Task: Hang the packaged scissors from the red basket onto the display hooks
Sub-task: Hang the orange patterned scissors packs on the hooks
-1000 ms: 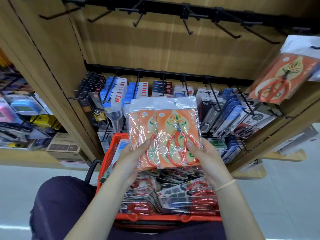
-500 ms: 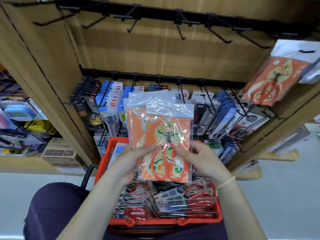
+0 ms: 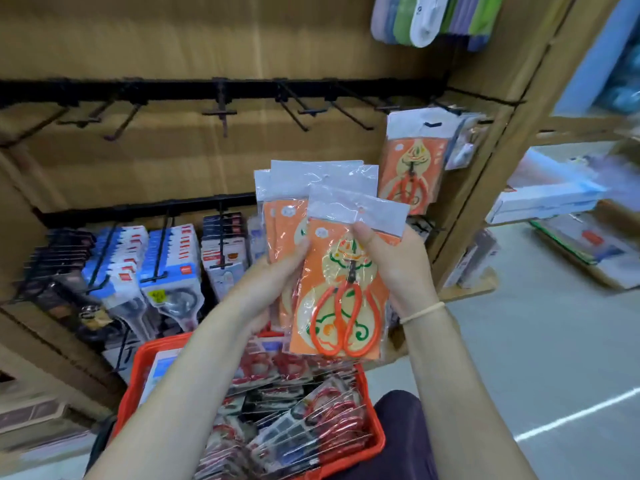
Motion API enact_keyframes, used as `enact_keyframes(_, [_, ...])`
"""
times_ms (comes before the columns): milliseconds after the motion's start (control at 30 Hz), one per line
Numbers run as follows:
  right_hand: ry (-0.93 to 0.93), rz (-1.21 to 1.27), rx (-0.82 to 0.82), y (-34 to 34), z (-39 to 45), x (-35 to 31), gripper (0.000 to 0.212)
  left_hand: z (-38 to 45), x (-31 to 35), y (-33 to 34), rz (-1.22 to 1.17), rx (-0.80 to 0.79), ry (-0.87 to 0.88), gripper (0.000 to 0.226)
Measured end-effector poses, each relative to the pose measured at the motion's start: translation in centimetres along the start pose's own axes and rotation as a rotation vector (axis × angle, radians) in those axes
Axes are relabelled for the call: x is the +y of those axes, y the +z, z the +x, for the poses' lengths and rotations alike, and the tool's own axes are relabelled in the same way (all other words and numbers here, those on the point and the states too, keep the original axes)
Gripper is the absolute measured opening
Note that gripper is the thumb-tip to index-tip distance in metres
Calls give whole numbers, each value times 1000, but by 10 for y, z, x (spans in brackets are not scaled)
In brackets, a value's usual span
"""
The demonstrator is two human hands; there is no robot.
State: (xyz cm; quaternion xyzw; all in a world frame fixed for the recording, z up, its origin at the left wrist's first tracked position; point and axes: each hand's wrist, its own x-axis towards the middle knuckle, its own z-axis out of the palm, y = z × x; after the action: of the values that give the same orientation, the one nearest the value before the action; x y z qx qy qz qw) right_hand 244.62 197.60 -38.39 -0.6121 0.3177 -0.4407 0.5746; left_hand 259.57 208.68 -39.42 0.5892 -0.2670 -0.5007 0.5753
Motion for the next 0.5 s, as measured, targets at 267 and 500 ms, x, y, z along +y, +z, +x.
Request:
enact_keyframes(267, [71, 20, 204, -51, 39, 1, 15, 42, 23, 46, 13, 48, 76, 37])
enact_keyframes(500, [115, 99, 248, -84, 81, -7, 8, 63, 22, 54, 66, 140, 100, 37])
